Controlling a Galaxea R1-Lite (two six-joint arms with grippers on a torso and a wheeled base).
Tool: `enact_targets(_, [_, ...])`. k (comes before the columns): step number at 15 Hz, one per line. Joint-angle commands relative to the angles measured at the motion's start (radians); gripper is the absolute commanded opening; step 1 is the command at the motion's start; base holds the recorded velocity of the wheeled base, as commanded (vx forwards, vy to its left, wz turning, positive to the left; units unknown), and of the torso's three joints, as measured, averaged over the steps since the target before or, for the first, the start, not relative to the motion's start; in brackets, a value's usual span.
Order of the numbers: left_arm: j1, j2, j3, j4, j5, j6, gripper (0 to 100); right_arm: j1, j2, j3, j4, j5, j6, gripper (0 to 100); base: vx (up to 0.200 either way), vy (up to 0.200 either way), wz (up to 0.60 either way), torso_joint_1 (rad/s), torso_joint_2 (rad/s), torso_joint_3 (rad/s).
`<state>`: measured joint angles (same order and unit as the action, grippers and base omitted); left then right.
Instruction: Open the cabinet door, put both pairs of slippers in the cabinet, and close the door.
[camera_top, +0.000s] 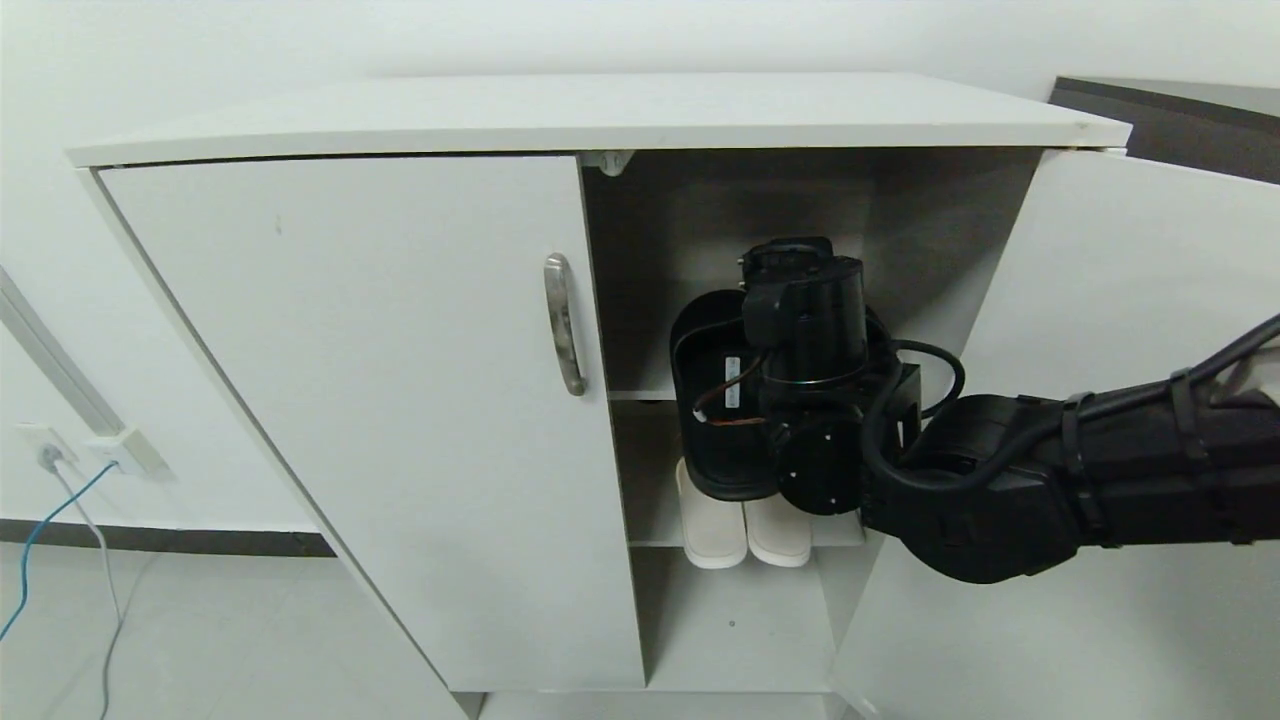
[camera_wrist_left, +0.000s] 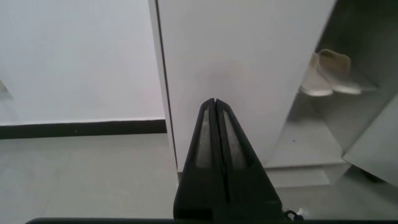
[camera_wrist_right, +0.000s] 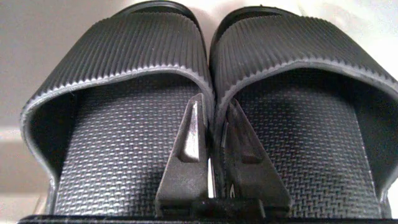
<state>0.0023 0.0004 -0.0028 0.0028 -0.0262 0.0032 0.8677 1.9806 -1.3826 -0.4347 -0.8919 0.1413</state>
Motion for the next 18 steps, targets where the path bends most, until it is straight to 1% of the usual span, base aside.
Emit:
enact_targets(1, [0.001, 0.0, 0.0, 0.0, 0.0, 0.0, 0, -0.001, 0.001, 0.0, -0.001, -0.001, 0.001, 0, 0.0, 0.0, 0.0, 0.0, 0.0, 0.0])
enact_targets(4, [0.001, 0.001, 0.0, 0.0, 0.0, 0.0, 0, 0.001, 0.003, 0.002, -0.003, 0.001, 0.003, 0, 0.0, 0.0, 0.0, 0.0, 0.0, 0.0])
enact_targets(7, [0.001, 0.0, 0.0, 0.0, 0.0, 0.0, 0, -0.006, 0.001, 0.004, -0.003, 0.002, 0.004, 0, 0.2, 0.0, 0.0, 0.002, 0.0, 0.004])
enact_targets(10, [0.001, 0.0, 0.0, 0.0, 0.0, 0.0, 0, -0.013, 0.004, -0.001, -0.003, 0.007, 0.003, 0, 0.0, 0.0, 0.0, 0.0, 0.0, 0.0])
enact_targets(12, [0.001, 0.001, 0.0, 0.0, 0.0, 0.0, 0, -0.022, 0.015, -0.015, -0.003, 0.034, 0.003, 0, 0.0, 0.0, 0.0, 0.0, 0.0, 0.0])
enact_targets(15, [0.001, 0.001, 0.0, 0.0, 0.0, 0.0, 0, -0.049, 0.061, -0.087, 0.001, 0.034, 0.001, 0, 0.0, 0.0, 0.0, 0.0, 0.0, 0.0])
enact_targets(17, [0.001, 0.0, 0.0, 0.0, 0.0, 0.0, 0, -0.061, 0.078, -0.136, 0.044, 0.054, 0.001, 0, 0.0, 0.0, 0.0, 0.0, 0.0, 0.0])
enact_targets(18, [0.001, 0.001, 0.0, 0.0, 0.0, 0.0, 0, -0.07, 0.086, -0.188, 0.111, 0.068, 0.006, 0, 0.0, 0.0, 0.0, 0.0, 0.0, 0.0])
